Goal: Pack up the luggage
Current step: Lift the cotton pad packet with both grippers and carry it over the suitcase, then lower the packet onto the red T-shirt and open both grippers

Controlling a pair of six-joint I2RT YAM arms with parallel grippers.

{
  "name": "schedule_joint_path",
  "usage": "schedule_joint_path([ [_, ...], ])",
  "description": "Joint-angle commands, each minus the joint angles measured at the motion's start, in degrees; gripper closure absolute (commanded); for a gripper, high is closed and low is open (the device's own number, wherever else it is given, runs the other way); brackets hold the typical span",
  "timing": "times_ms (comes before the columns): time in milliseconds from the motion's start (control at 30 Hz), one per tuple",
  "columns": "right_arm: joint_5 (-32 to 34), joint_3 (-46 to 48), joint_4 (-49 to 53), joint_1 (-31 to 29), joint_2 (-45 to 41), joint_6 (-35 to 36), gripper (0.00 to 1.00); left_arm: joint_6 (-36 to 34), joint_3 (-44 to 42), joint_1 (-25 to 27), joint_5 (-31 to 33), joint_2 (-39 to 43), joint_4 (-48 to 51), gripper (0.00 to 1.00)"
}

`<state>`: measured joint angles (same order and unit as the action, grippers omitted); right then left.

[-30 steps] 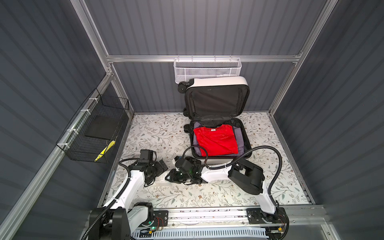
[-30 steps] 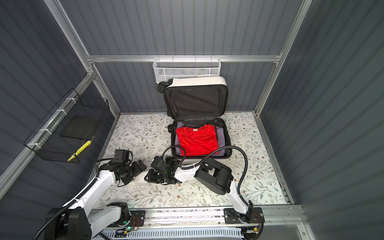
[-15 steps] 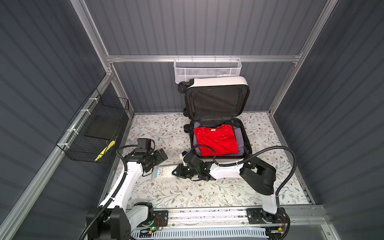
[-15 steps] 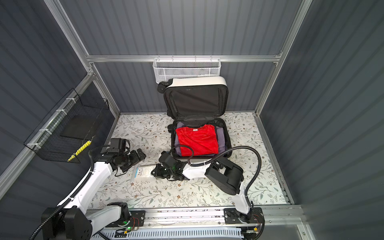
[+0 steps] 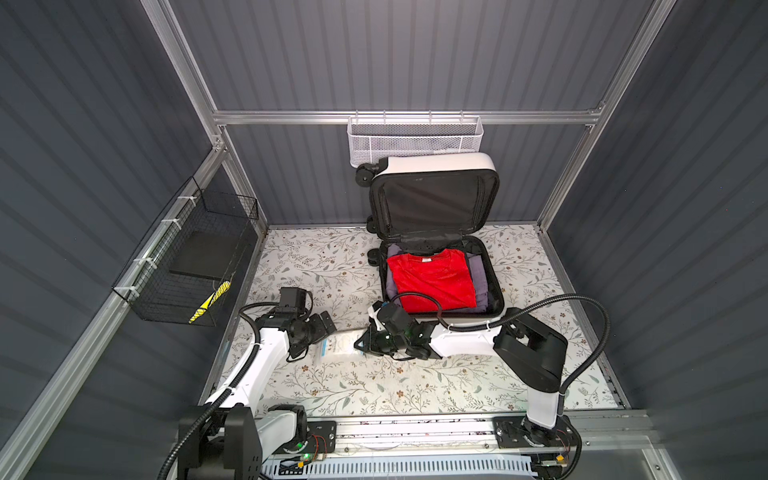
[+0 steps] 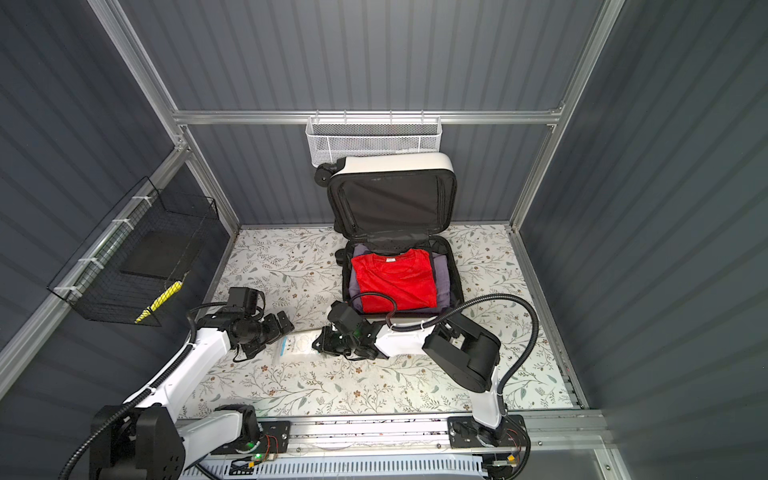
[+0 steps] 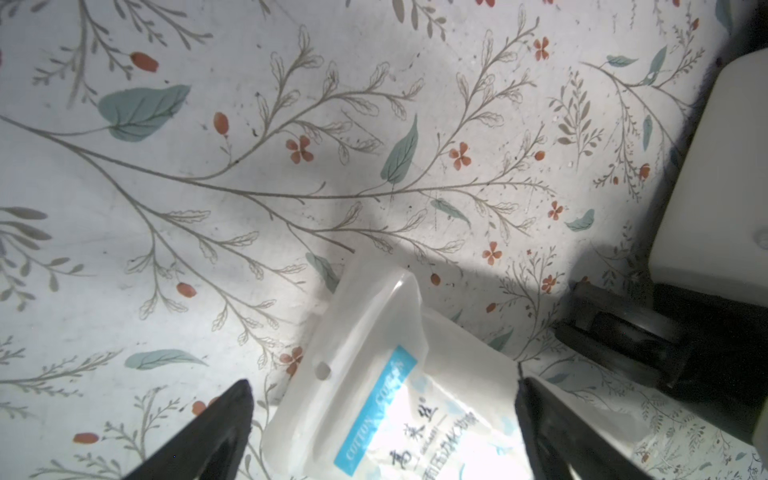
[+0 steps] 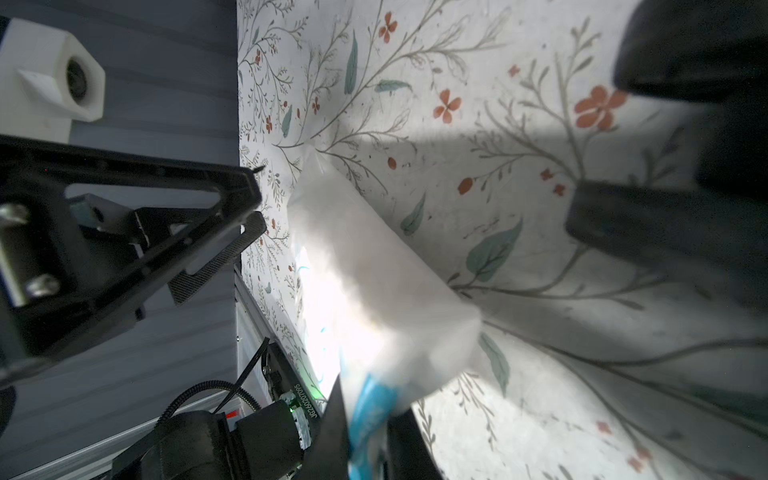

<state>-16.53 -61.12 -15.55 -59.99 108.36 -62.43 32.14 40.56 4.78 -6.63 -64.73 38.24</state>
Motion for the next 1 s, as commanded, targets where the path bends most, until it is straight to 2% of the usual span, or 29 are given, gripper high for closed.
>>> schedule_joint_path([
  [0, 0.28, 0.3, 1.86, 1.39, -4.02, 1.47, 0.9, 0.72, 0.72, -0.34, -0.09, 3.19, 0.13, 0.0],
  [167, 0.1, 1.05, 2.72, 3.05, -8.24, 2.12, 0.9, 1.57, 4.09, -0.55, -3.46, 6.73, -0.16, 0.0],
  [467, -1.74, 0.66, 4.83, 6.69, -14.34, 3.37, 0.9, 8.97, 6.19, -0.56, -18.29, 8.39, -9.99, 0.0],
  [600, -2.18, 0.92, 4.56, 8.23, -15.99, 2.98, 0.91, 12.19, 5.08, -0.56, -22.35, 7.75, -14.51, 0.01],
  [700, -4.93, 1.05, 4.56, 9.04, -16.92, 2.93, 0.91, 15.94, 3.47, -0.56, -24.83, 7.8, -19.6, 0.07],
  [833, -6.31, 1.18, 4.92, 10.23, -17.72, 3.19, 0.91, 18.75, 3.9, 0.44, -25.81, 7.39, -23.26, 0.2],
  [967, -7.77, 0.86, 6.08, 11.78, -18.51, 4.15, 0.91, 19.46, 6.17, 5.72, -22.91, 5.5, -24.57, 0.31],
])
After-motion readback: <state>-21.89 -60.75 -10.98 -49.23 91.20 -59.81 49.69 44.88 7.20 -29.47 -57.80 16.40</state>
